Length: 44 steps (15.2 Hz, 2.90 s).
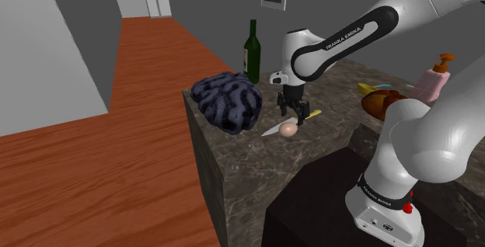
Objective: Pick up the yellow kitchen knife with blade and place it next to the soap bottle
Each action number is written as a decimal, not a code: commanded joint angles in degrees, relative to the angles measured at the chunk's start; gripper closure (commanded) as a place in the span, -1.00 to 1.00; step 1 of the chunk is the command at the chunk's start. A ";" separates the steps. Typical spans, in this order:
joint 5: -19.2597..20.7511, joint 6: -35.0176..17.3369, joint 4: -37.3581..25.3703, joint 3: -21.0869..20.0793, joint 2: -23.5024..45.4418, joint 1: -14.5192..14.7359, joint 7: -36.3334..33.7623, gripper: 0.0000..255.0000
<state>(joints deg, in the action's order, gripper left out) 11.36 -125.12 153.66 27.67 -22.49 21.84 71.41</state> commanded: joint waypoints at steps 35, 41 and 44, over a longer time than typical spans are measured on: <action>-0.76 22.42 -12.73 -4.68 -9.87 -0.49 -1.58 1.00; -1.27 27.20 -16.80 -5.53 -10.58 -0.32 -1.65 1.00; -1.53 29.53 -18.97 -5.92 -10.74 -0.20 -1.67 1.00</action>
<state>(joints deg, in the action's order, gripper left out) 10.05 -96.37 135.58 21.97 -33.37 21.49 69.88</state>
